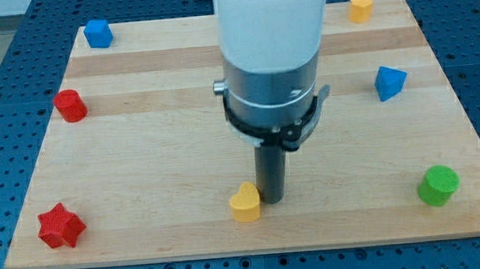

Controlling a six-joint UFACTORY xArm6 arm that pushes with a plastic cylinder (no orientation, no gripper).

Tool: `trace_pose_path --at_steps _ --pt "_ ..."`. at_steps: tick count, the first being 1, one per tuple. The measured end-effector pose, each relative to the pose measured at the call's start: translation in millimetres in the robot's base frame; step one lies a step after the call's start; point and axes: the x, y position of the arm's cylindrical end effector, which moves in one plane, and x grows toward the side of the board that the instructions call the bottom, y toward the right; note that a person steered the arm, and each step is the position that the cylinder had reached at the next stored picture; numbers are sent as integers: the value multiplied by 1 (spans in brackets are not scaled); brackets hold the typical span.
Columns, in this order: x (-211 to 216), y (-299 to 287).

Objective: Move the arm towards the yellow hexagon

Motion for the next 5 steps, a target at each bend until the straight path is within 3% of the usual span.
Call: trace_pose_path --at_steps 2,3,4,5 --pt "4 -7" --pt "-90 28" --pt "-161 49" --pt "-234 108"
